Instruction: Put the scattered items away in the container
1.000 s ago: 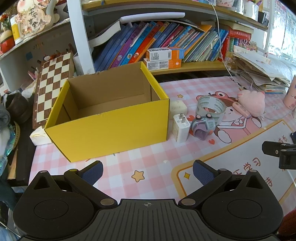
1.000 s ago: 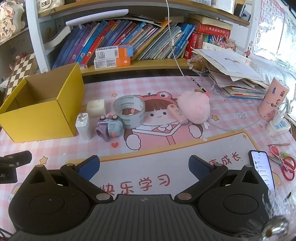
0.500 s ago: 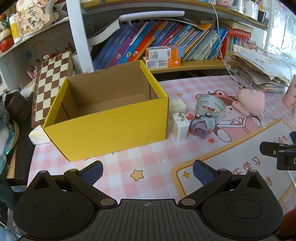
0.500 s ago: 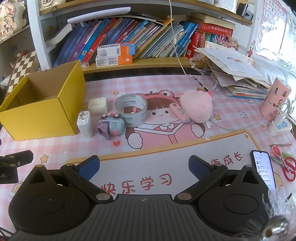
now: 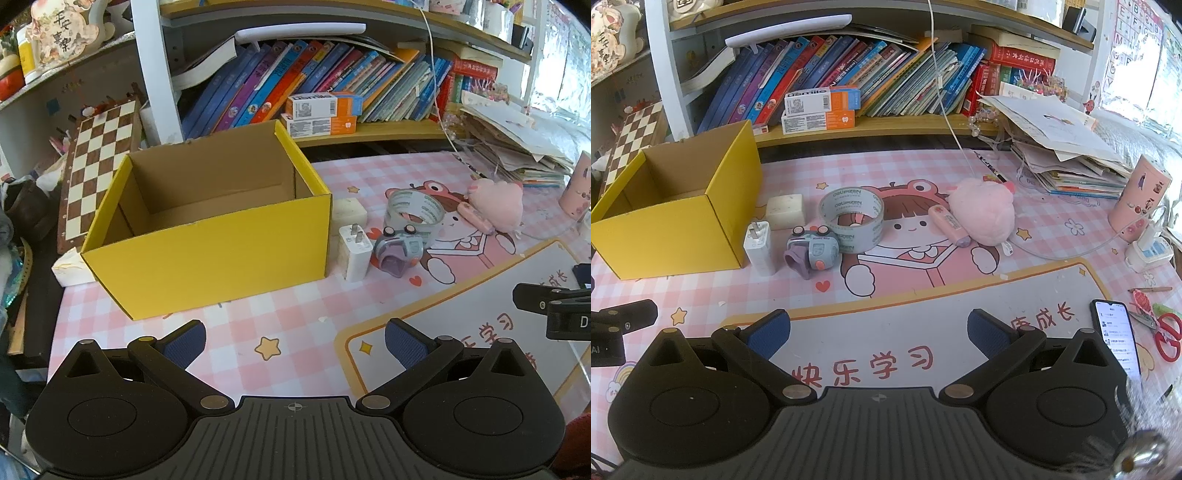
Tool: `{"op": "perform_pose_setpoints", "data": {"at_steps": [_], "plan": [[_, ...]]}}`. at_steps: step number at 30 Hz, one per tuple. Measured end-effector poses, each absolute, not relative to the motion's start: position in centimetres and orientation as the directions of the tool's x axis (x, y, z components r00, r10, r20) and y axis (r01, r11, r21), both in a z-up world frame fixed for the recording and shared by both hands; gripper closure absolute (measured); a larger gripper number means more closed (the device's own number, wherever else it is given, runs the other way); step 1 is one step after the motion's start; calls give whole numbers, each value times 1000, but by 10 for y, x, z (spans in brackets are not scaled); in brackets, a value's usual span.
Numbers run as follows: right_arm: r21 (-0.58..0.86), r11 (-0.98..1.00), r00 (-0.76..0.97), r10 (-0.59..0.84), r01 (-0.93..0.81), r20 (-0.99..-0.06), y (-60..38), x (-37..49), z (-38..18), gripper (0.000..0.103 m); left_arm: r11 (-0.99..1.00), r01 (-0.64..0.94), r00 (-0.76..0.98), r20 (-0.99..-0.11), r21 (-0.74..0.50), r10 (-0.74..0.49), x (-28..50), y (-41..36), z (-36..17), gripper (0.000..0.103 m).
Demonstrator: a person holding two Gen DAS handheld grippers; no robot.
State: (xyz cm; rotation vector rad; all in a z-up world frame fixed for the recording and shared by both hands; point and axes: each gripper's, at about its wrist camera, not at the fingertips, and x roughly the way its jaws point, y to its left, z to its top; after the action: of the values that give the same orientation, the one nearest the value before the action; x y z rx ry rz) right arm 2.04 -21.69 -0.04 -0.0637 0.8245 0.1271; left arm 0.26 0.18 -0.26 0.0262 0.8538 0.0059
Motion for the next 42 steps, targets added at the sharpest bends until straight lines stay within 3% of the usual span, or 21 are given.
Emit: {"op": "perform_pose_setpoints", "data": {"at_steps": [26, 42], "plan": [[14, 988, 674, 113, -151, -730, -217, 22, 2, 0, 1000, 15, 636, -771, 18, 4, 7, 0, -7, 0], [11, 984, 680, 130, -176, -721, -213, 27, 2, 0, 998, 67, 695, -717, -15, -58, 7, 0, -1, 0]]}}
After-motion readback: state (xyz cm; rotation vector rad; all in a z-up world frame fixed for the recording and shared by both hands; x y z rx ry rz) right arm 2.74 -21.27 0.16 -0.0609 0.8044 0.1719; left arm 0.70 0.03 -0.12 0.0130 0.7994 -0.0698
